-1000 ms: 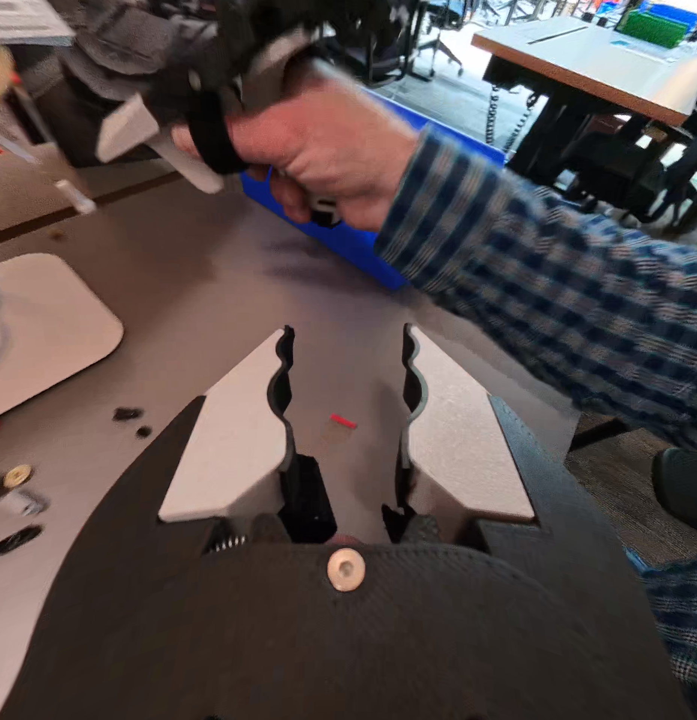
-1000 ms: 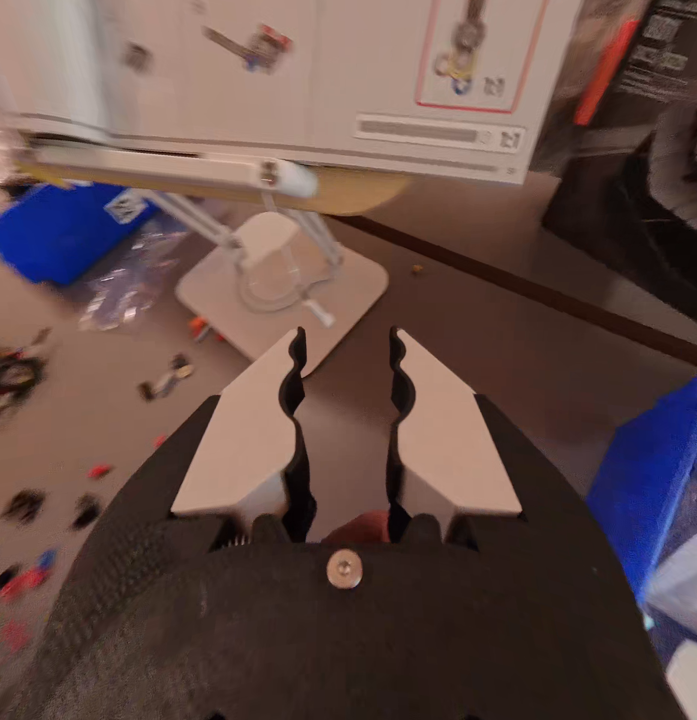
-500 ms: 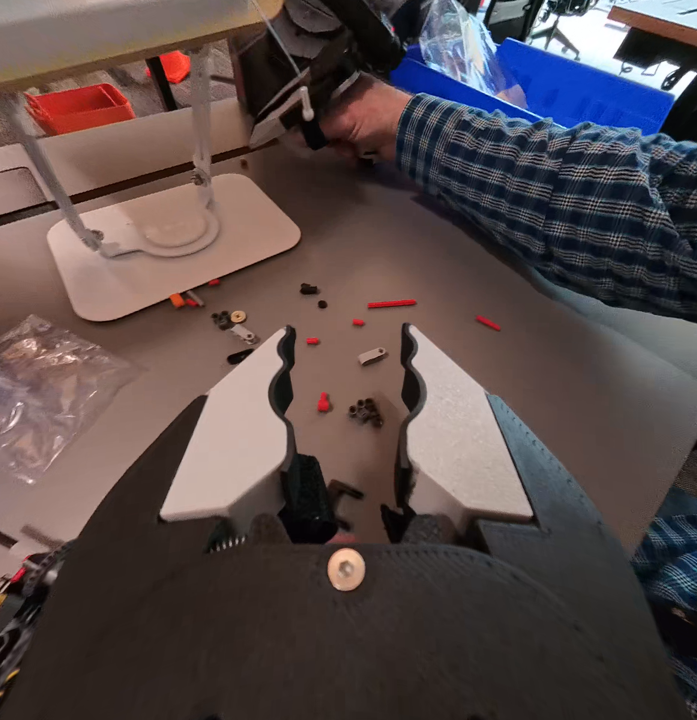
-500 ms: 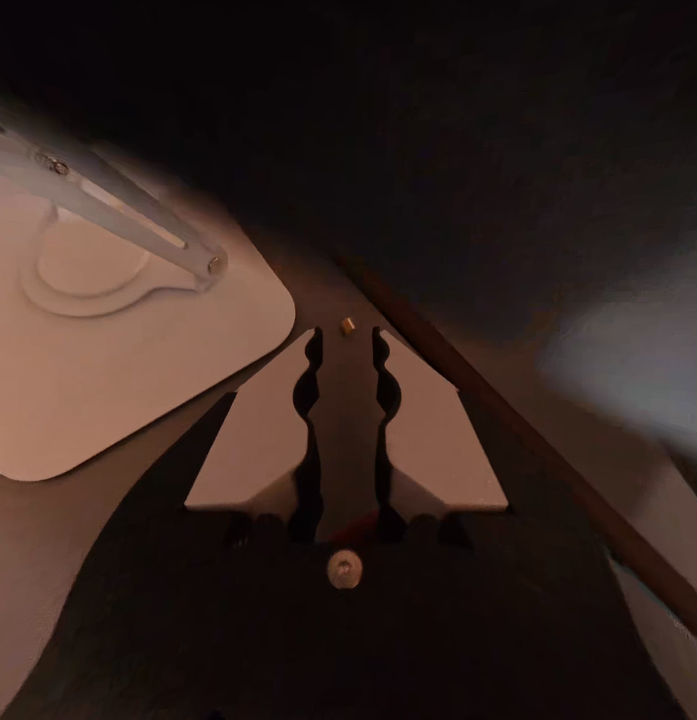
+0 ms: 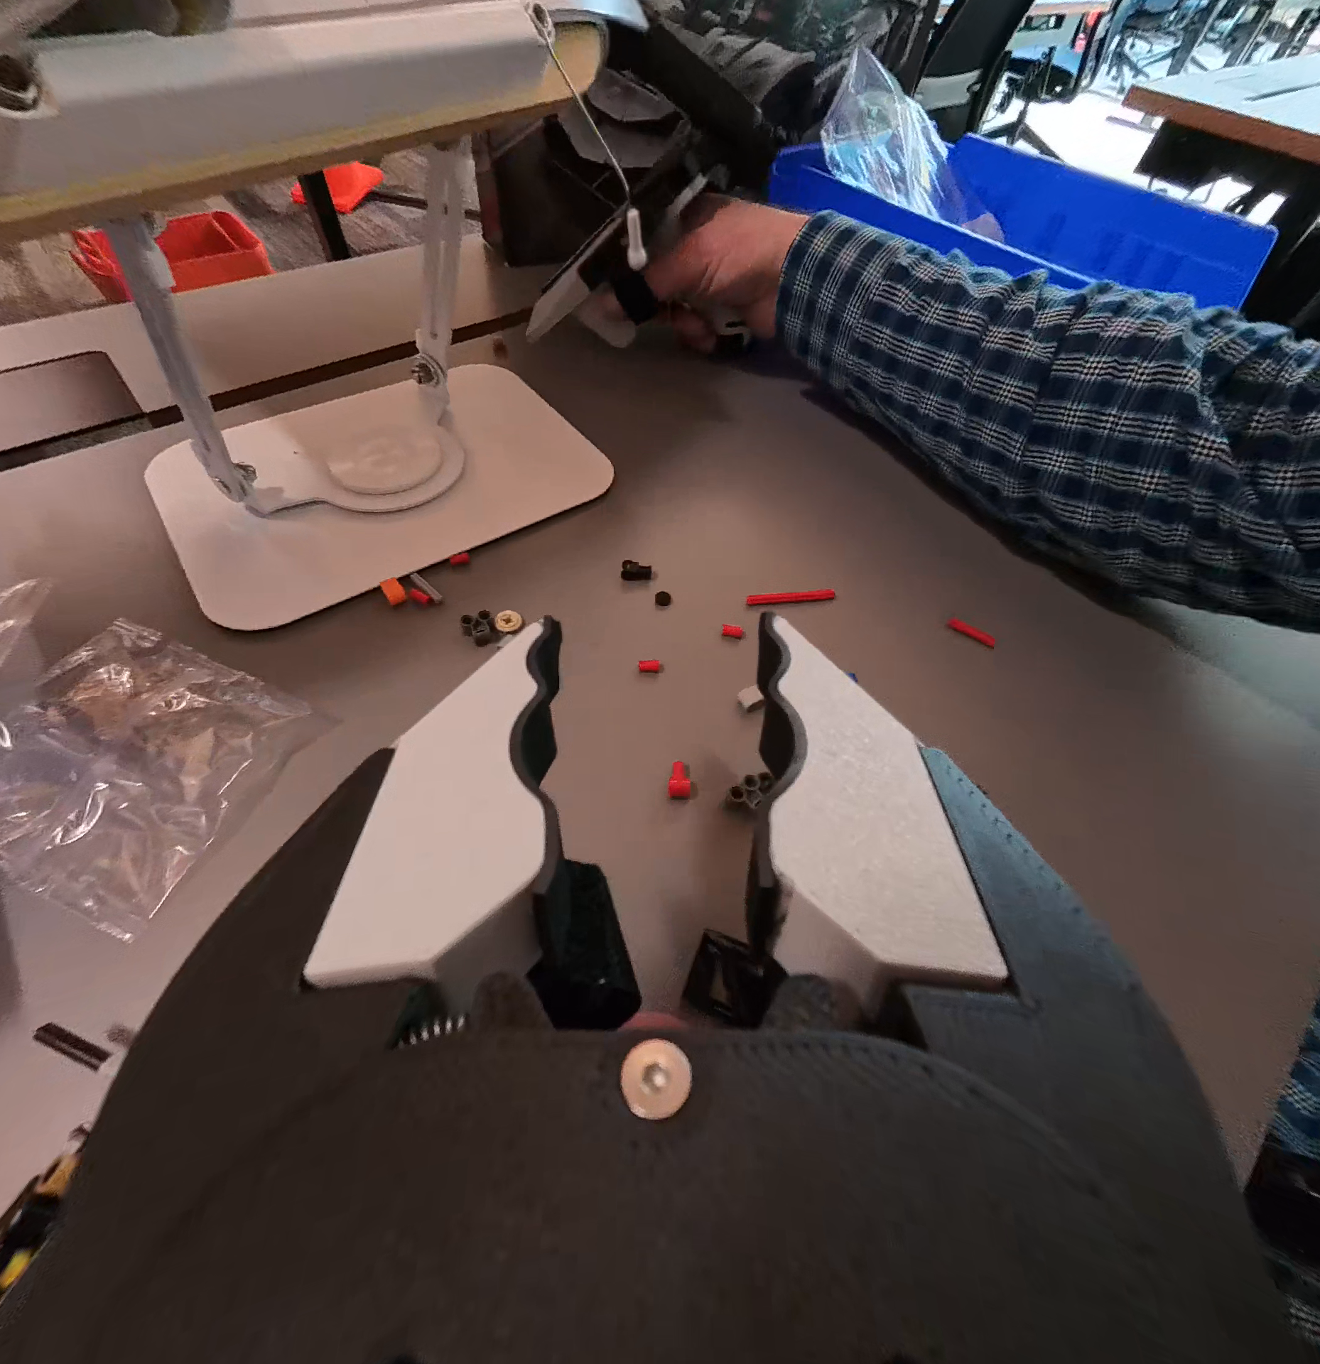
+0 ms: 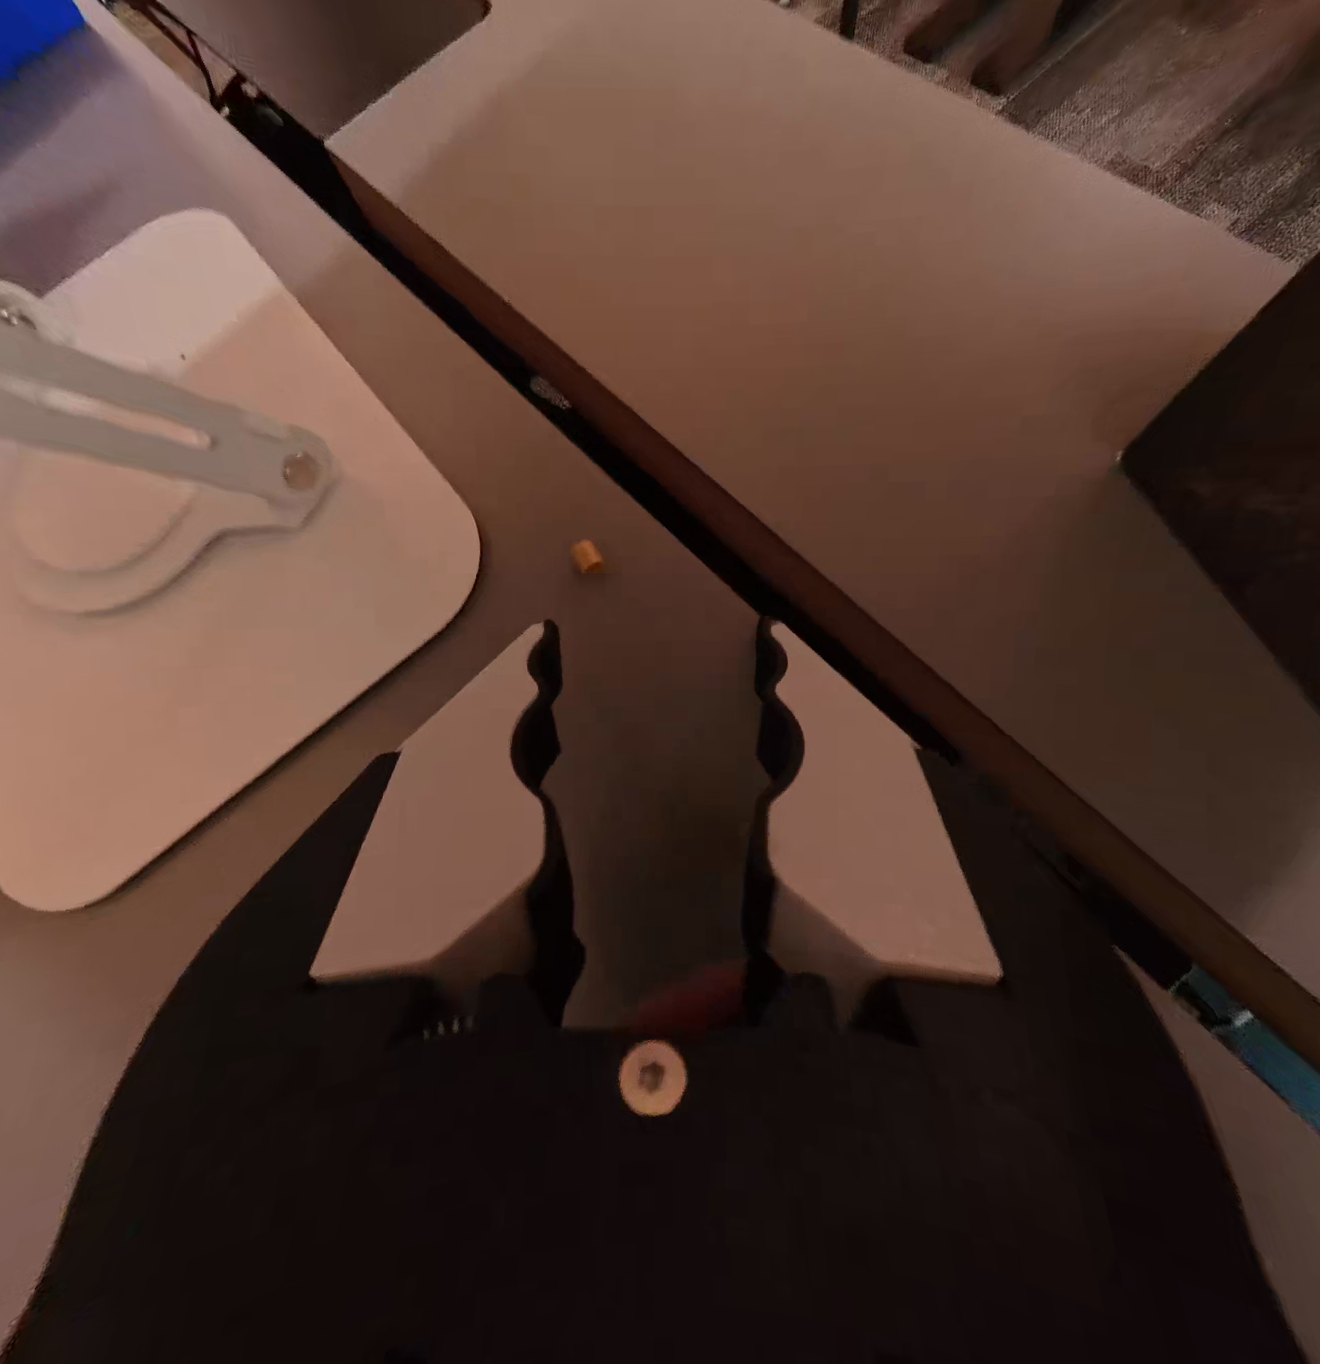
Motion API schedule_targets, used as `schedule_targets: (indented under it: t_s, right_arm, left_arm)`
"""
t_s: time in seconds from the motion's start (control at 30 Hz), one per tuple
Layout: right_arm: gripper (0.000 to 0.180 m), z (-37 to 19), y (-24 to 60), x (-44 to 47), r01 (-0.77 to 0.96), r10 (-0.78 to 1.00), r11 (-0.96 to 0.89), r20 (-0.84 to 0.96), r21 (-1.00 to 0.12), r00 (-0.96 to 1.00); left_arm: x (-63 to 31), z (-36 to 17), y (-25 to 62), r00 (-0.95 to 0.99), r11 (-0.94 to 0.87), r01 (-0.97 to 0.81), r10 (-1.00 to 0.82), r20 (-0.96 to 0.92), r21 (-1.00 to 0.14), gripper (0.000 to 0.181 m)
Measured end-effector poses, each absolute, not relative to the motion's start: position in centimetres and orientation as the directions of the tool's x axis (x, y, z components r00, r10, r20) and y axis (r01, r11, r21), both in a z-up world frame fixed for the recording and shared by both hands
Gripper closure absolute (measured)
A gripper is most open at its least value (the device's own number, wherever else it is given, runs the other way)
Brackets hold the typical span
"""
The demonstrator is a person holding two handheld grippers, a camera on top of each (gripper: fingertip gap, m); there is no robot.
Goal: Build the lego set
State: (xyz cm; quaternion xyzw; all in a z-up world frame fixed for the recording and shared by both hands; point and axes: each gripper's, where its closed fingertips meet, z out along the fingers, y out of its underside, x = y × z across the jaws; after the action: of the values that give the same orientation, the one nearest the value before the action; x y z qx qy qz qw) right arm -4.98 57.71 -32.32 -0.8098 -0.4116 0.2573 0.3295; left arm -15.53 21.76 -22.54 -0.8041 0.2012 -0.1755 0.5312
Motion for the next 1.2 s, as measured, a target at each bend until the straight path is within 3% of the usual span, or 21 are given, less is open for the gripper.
schedule_targets:
  t_s: [0.23,0.43,0.8,1.2]
  right_arm:
    - [0.147,-32.5,57.6,-7.8,0.567,0.899,-0.355,-0.106,-0.743,0.425]
    - [0.174,-32.7,57.5,-8.0,0.591,0.912,-0.325,-0.080,-0.739,0.402]
    - [0.176,-32.1,55.4,-4.7,0.480,0.834,-0.465,-0.186,-0.743,0.519]
    - [0.176,-29.4,42.0,-1.5,0.394,0.769,-0.513,-0.205,-0.762,0.606]
  left_arm:
    - [-15.9,-22.3,21.7,0.862,-0.344,-0.138,-0.504,0.059,-0.929,0.130]
    - [-16.0,-21.8,21.7,0.860,-0.319,-0.153,-0.508,0.033,-0.935,0.130]
    - [-17.6,-21.3,21.1,0.881,-0.322,-0.123,-0.471,0.046,-0.939,0.130]
    - [-21.6,-23.3,16.5,0.943,-0.380,-0.062,-0.326,0.071,-0.923,0.134]
